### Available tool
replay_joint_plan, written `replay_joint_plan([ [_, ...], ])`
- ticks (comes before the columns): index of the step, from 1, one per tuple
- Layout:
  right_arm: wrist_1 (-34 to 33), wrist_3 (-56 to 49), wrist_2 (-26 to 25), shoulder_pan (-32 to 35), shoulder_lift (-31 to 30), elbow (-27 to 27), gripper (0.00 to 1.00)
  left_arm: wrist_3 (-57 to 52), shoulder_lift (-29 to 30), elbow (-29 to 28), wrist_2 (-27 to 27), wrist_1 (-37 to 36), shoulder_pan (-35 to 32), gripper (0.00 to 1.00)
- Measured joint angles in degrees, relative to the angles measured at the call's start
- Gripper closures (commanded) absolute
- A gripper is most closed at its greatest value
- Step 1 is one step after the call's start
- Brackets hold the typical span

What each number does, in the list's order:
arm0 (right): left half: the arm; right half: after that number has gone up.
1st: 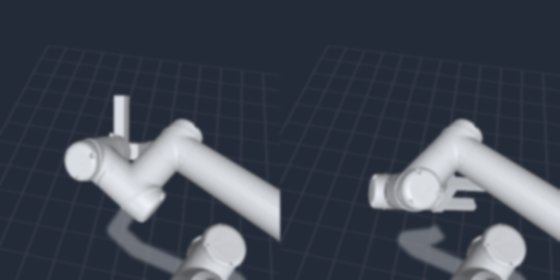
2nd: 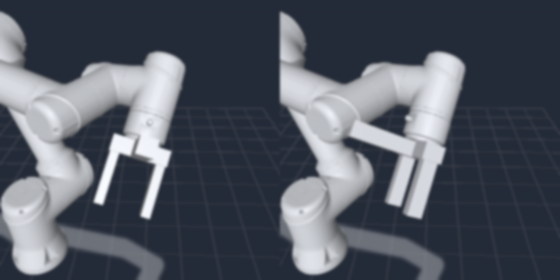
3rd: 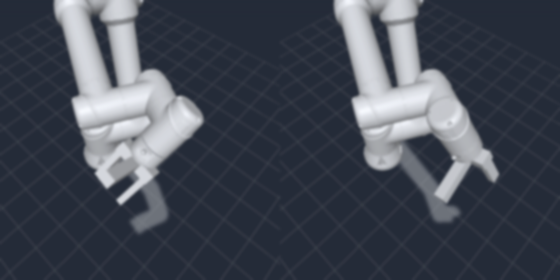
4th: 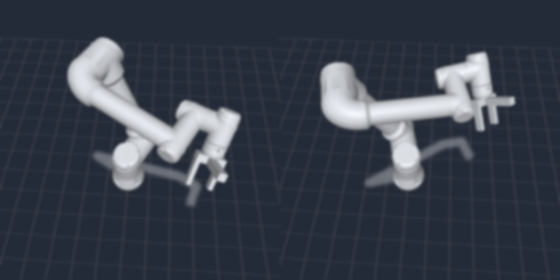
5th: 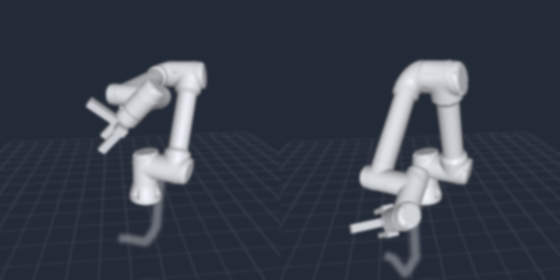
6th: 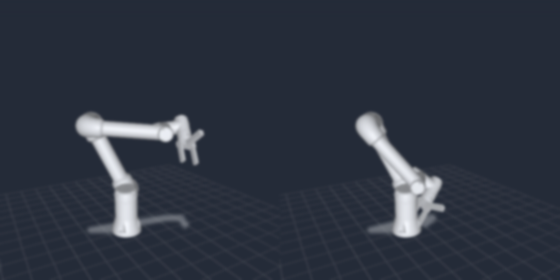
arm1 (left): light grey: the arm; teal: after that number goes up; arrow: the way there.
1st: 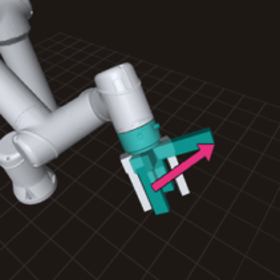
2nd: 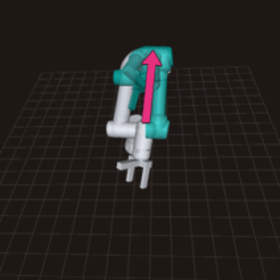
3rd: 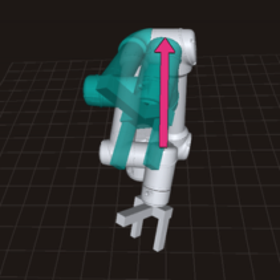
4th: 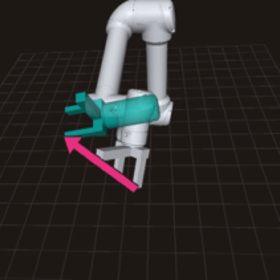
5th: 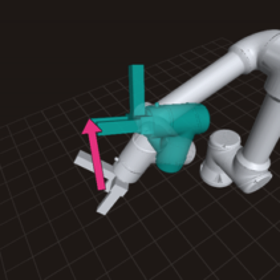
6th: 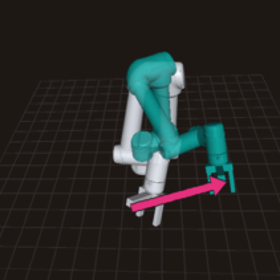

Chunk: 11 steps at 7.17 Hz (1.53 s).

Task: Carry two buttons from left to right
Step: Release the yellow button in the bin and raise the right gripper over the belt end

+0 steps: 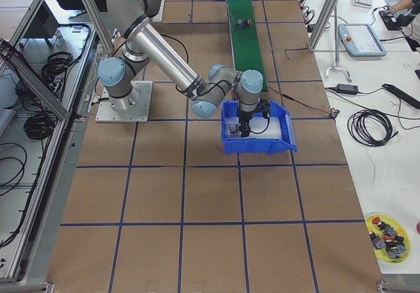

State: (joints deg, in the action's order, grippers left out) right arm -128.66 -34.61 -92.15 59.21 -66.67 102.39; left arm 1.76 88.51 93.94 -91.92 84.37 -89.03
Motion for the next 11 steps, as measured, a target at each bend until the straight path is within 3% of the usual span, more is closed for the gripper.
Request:
replay_joint_plan([
  [5, 11.5, 1.7, 0.9, 1.5, -7.9, -8.9, 0.00, 0.1, 0.1, 0.0, 0.0, 0.0, 0.0, 0.00],
  [9, 16.1, 23.1, 11.8, 17.1, -10.2, -15.0, 0.00, 0.1, 0.1, 0.0, -0.1, 0.0, -0.1, 0.00],
  [11, 19.2, 32.5, 10.3, 24.9, -10.9, -15.0, 0.00, 0.1, 0.1, -0.1, 0.0, 0.0, -0.1, 0.00],
])
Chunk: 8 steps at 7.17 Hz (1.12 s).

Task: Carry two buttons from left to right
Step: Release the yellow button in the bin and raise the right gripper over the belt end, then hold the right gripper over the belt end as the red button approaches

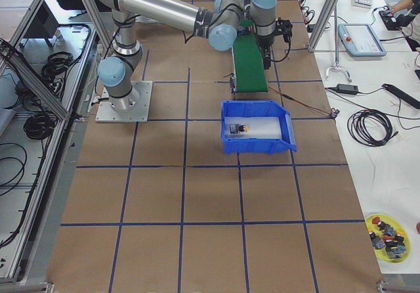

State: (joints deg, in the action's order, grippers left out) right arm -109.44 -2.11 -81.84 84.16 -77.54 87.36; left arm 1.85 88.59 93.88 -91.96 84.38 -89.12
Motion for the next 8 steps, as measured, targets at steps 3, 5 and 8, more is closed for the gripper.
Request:
replay_joint_plan([
  [3, 0.9, 3.7, -0.9, 3.0, 1.7, 0.6, 0.00, 0.0, 0.0, 0.0, -0.1, 0.0, 0.0, 0.00],
  [5, 0.8, 3.7, -1.3, 3.5, 2.9, 1.0, 0.00, 0.0, 0.0, 0.0, -0.1, 0.0, 0.0, 0.00],
  [8, 0.7, 3.4, -2.6, 3.7, 3.7, 0.7, 0.00, 0.0, 0.0, 0.0, -0.1, 0.0, 0.1, 0.00],
])
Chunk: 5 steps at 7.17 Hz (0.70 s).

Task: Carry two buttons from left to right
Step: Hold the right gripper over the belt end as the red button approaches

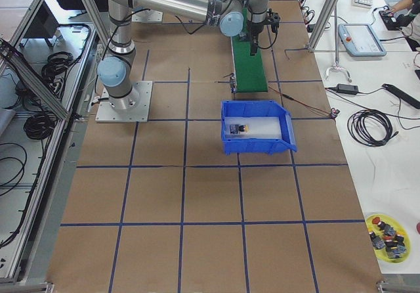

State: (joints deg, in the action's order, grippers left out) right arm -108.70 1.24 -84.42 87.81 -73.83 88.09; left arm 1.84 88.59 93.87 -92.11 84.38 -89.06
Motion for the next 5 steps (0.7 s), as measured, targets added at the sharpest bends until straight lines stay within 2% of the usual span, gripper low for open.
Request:
replay_joint_plan([
  [2, -0.5, 0.4, -3.1, 0.0, 0.0, -0.2, 0.00, 0.0, 0.0, 0.1, 0.0, 0.0, 0.0, 0.00],
  [5, -0.7, 0.5, -3.8, 0.1, -0.2, -0.3, 0.00, 0.0, 0.0, 0.1, 0.1, 0.0, 0.0, 0.00],
])
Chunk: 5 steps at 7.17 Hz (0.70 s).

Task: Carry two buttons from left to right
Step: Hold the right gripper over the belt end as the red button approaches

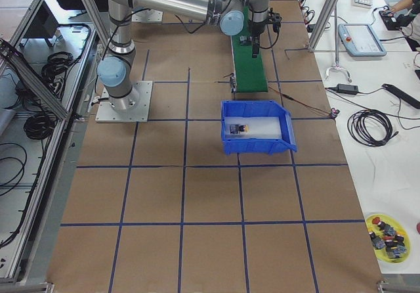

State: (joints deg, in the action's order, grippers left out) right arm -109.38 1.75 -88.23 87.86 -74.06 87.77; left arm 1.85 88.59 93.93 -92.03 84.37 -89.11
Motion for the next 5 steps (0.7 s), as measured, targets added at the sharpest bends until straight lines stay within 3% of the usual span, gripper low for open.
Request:
replay_joint_plan([
  [5, 0.4, 1.4, 0.6, 0.2, 0.2, 0.6, 0.01, 0.0, 0.0, 0.0, -0.2, 0.0, 0.0, 0.00],
])
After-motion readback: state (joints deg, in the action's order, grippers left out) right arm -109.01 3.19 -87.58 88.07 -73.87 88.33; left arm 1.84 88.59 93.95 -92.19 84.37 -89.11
